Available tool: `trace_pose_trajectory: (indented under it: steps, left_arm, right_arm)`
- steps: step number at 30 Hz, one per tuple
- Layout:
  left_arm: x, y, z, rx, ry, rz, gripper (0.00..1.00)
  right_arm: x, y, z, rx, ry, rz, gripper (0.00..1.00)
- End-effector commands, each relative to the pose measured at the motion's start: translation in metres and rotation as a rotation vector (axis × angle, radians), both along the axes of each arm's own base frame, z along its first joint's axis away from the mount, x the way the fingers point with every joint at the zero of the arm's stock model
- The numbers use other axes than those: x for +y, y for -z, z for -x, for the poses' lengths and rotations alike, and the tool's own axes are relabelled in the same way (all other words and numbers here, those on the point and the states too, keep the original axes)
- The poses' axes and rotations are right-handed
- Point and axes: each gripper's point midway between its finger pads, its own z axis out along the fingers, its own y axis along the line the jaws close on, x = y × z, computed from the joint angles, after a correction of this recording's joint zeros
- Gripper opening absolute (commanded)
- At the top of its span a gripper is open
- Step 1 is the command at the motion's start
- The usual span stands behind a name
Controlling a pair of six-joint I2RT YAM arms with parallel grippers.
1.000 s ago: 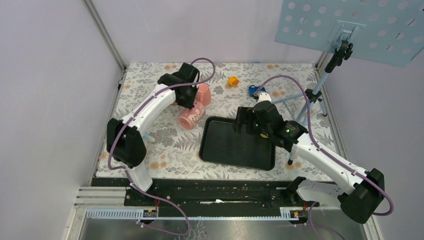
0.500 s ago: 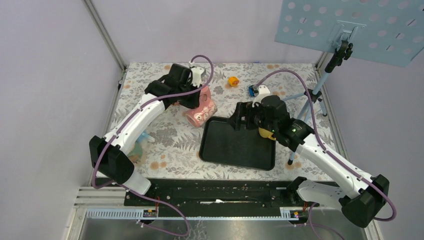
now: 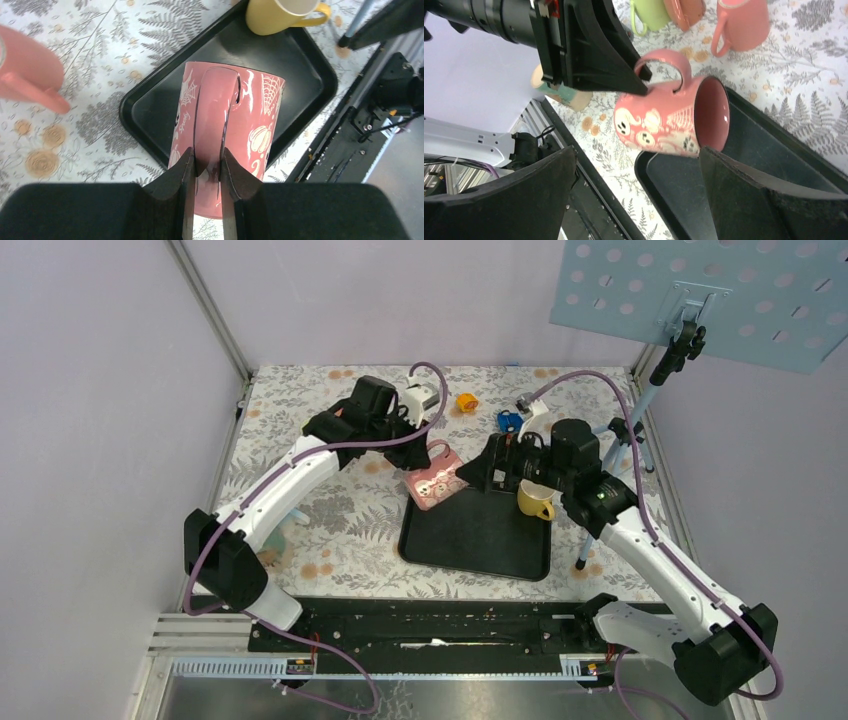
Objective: Turn the mug right side up
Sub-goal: Turn over the cup at the center of the board.
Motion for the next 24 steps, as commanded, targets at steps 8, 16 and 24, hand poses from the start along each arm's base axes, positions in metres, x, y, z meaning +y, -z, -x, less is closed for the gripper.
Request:
trace_pose_trajectory:
  steps: [8, 16, 24]
  left_arm:
    - [-0.046, -0.065, 0.022, -0.138, 0.256, 0.228, 0.0]
    - [-0.05, -0.074, 0.039, -0.13, 0.333, 0.268, 0.0]
    - [-0.052, -0.088, 0.051, -0.144, 0.383, 0.31, 0.0]
  right_arm:
    - [0.006, -0.031, -0.019, -0.186, -0.147, -0.125, 0.98]
    - [0.018, -0.022, -0.011, -0.176, -0.314, -0.182, 0.93]
    - [0.023, -0.018, 0.005, -0.144, -0.432, -0.196, 0.85]
